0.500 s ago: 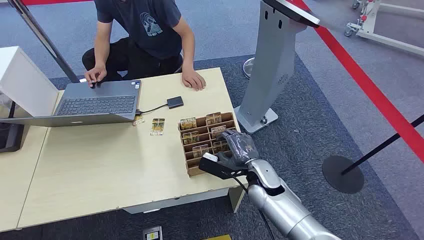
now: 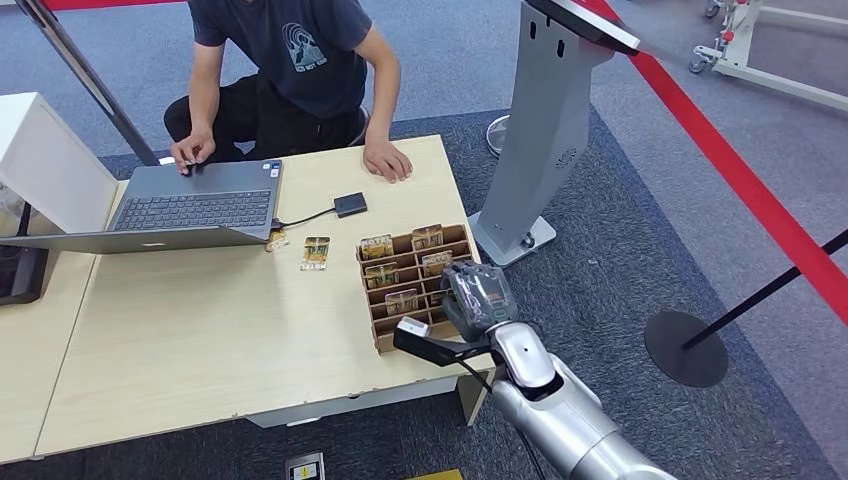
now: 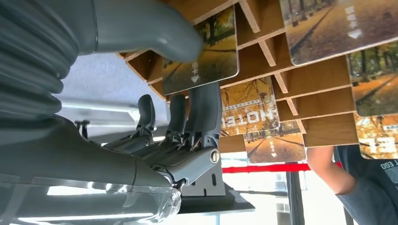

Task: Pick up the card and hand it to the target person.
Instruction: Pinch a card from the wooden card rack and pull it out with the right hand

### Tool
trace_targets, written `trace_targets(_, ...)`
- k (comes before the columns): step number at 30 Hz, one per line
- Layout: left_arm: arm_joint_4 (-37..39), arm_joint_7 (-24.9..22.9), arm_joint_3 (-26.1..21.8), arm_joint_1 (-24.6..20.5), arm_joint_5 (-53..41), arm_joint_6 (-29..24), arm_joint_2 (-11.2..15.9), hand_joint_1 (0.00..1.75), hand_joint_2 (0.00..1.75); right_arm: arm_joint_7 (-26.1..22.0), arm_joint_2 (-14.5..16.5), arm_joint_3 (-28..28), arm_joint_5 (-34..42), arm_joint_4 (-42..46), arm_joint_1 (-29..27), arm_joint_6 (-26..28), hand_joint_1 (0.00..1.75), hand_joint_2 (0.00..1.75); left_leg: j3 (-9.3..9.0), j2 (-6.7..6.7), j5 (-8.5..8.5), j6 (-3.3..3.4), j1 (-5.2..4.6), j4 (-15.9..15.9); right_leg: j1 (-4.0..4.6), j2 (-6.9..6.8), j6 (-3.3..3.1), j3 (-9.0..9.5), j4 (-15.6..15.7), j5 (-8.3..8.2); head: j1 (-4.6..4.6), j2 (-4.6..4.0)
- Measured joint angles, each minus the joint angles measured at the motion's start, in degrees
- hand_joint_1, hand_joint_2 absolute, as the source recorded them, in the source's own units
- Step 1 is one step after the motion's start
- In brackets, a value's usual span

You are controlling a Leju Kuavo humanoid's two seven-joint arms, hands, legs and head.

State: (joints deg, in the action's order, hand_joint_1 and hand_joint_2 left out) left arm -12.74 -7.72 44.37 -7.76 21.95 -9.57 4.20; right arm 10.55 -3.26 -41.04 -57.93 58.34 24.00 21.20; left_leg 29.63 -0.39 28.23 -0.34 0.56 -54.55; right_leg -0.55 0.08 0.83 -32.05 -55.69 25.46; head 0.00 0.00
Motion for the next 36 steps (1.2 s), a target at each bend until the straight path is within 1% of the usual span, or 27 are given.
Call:
trace_targets(1, 0.0, 0.0, 0.01, 0.0, 0.08, 0.0, 0.0, 0.0, 0.0, 0.1, 0.0, -0.03, -0.44, -0.03, -0.01, 0.13, 0.82, 1.75, 0.0, 0.0, 0.0, 0.0, 0.0, 0.0, 0.0, 0.0, 0.0, 0.0, 0.0, 0.0, 0.0, 0.0)
trace_targets(4, 0.0, 0.01, 0.02, 0.0, 0.27, 0.0, -0.02, 0.0, 0.0, 0.19, 0.0, -0.09, -1.52, -0.06, -0.01, 0.36, 0.77, 1.75, 0.0, 0.0, 0.01, -0.01, 0.0, 0.0, 0.0, 0.0, 0.0, 0.0, 0.0, 0.0, 0.0, 0.0)
trace_targets(6, 0.0, 0.02, 0.02, 0.01, 0.33, -0.01, -0.02, 0.0, 0.0, 0.27, 0.0, -0.09, -2.01, -0.08, -0.01, 0.46, 0.93, 1.75, 0.0, 0.0, 0.01, -0.01, 0.0, 0.0, 0.0, 0.0, 0.0, 0.0, 0.0, 0.0, 0.0, 0.0)
trace_targets(8, 0.0, 0.01, 0.04, 0.0, 0.38, -0.02, -0.02, 0.0, 0.0, 0.37, 0.01, -0.09, -2.37, -0.18, -0.01, 0.55, 1.15, 1.75, 0.0, 0.0, 0.01, -0.01, 0.0, 0.0, 0.0, 0.0, 0.0, 0.0, 0.0, 0.0, 0.0, 0.0)
trace_targets(10, 0.0, 0.0, 0.09, 0.0, 0.46, -0.04, -0.02, 0.0, 0.0, 0.43, 0.02, -0.08, -2.57, -0.28, 0.0, 0.63, 1.25, 1.75, 0.0, 0.0, 0.01, -0.01, 0.0, 0.0, 0.0, 0.0, 0.0, 0.0, 0.0, 0.0, 0.0, 0.0)
trace_targets(14, 0.0, 0.0, 0.32, 0.01, 0.52, -0.07, -0.01, 0.0, 0.0, 0.44, 0.05, -0.07, -2.59, -0.37, 0.0, 0.71, 1.28, 1.75, 0.0, 0.0, 0.01, -0.01, 0.0, 0.0, 0.0, 0.0, 0.0, 0.0, 0.0, 0.0, 0.01, 0.0)
trace_targets(19, 0.0, 0.0, 0.6, 0.01, 0.63, -0.07, -0.01, 0.0, 0.0, 0.44, 0.14, -0.07, -2.57, -0.37, 0.01, 0.75, 1.26, 1.75, -0.01, 0.0, 0.01, -0.02, 0.0, 0.0, 0.0, 0.0, 0.0, 0.0, 0.0, 0.0, 0.0, 0.0)
trace_targets(23, 0.0, 0.02, 0.84, 0.02, 0.7, -0.07, -0.01, 0.0, 0.0, 0.44, 0.26, -0.05, -2.39, -0.37, 0.02, 0.69, 1.29, 1.75, -0.01, 0.0, 0.01, -0.02, 0.0, 0.0, 0.0, 0.0, 0.0, 0.01, 0.0, 0.0, 0.0, 0.0)
trace_targets(27, 0.0, 0.28, 0.91, 0.03, 0.6, -0.07, 0.0, 0.0, 1.75, 0.42, 0.35, 0.01, -2.18, -0.39, 0.03, 0.66, 1.24, 1.75, -0.02, 0.0, 0.01, -0.02, 0.0, 0.0, 0.0, 0.0, 0.0, 0.01, -0.01, 0.0, 0.0, 0.0)
trace_targets(36, 0.0, 2.21, 1.6, -0.09, -0.58, 1.44, 0.0, 0.0, 1.75, 0.41, 0.42, 0.31, -1.62, -0.43, 0.01, 0.7, 1.24, 1.75, -0.02, 0.01, 0.01, -0.02, 0.0, 0.0, 0.0, 0.0, 0.0, 0.01, 0.0, 0.0, 0.0, 0.0)
